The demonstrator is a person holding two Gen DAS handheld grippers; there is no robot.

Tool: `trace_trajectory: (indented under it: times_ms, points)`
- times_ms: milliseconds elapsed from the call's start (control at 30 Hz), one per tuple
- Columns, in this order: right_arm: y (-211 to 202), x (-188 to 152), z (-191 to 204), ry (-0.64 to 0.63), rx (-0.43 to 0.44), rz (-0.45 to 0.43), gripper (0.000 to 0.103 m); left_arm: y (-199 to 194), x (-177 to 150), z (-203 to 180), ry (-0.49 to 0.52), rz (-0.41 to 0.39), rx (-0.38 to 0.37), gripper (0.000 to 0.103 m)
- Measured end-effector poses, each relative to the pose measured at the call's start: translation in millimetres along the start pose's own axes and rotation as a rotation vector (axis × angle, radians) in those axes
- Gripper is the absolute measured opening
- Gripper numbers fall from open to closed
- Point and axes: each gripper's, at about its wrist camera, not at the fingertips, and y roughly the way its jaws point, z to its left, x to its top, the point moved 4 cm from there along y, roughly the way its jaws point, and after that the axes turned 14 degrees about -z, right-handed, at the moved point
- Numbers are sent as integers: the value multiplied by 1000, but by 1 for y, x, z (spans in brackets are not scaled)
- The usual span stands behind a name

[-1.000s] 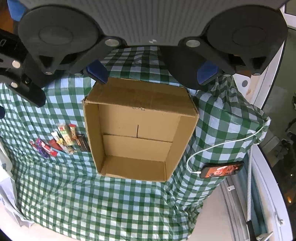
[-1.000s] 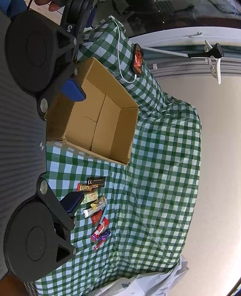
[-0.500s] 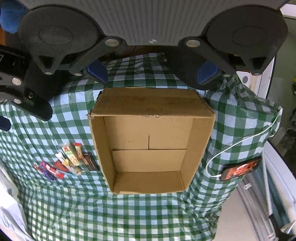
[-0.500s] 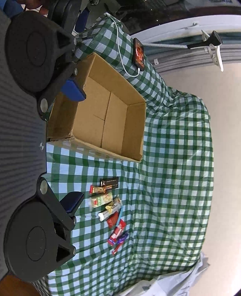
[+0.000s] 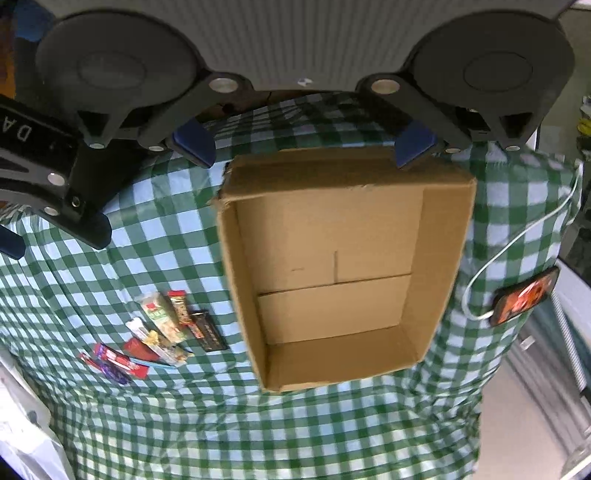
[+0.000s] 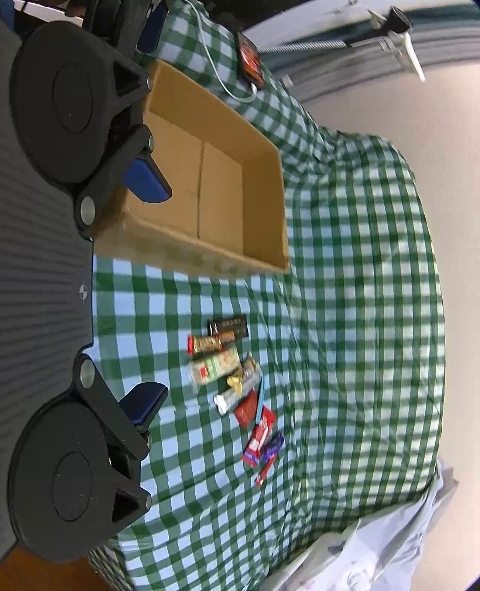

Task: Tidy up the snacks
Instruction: 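Grasp the dark chocolate bar with left tool while right tool grasps silver stick pack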

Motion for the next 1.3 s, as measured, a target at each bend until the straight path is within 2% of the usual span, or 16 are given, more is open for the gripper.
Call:
trace_trajectory:
  times_ms: [133,367,667,833,900,1000,1067,1167,1300]
  points:
    - [7,4,-25,10,-54,-2,103,12,16,-24,28,5,-29,103]
    - [39,11,-94,82,-185,-1,103,44,50,-60,27,9,-77,103]
    - [91,13,-160,86,-311,22,103,122,99,-105,14,38,-126,103]
    - [141,11,-185,47,-320,49,103,210,140,-127,-57,48,-123,103]
    - [166,9,-193,35,-306,58,103,249,153,-134,-70,76,-108,103]
    - [204,5,-203,8,-285,79,103,294,169,-140,-103,74,-98,103]
    - [233,1,-209,-6,-267,89,103,312,181,-151,-57,20,-52,103]
    - [276,-7,-215,-13,-227,123,103,338,191,-166,45,7,-20,103]
    - [330,-24,-216,-70,-195,203,103,365,187,-163,9,65,-92,103]
